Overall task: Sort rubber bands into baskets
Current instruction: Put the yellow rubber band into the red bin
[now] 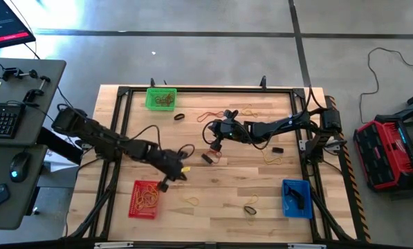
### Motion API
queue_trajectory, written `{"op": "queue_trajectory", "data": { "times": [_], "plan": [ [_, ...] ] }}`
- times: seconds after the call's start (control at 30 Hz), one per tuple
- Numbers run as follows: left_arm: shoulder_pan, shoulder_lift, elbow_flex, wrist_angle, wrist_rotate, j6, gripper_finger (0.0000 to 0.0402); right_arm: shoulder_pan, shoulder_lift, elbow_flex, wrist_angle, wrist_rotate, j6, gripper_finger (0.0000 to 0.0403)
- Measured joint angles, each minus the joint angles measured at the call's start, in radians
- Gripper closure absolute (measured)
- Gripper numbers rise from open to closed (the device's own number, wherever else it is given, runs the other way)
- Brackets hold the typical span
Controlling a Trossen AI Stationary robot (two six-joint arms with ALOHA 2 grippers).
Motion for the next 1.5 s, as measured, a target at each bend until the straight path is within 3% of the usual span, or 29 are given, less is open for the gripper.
{"op": "queue_trajectory", "data": {
  "times": [0.33,0.73,1.0,1.27,1.5],
  "plan": [
    [-0.071,0.006,0.0,0.004,-0.016,0.025,0.0384,0.0,0.0,0.0,0.0,0.0,0.0,0.0403],
    [-0.116,0.112,0.0,0.007,-0.09,0.075,0.0329,0.0,0.0,0.0,0.0,0.0,0.0,0.0403],
    [-0.102,0.179,0.001,0.012,-0.133,0.004,0.031,0.0,0.0,0.0,0.0,0.0,0.0,0.0403],
    [-0.101,0.208,0.005,0.018,-0.148,-0.055,0.0317,0.0,0.0,0.0,0.0,0.0,0.0,0.0403],
    [-0.105,0.206,0.004,0.016,-0.143,-0.039,0.0378,0.0,0.0,0.0,0.0,0.0,0.0,0.0403]
  ]
}}
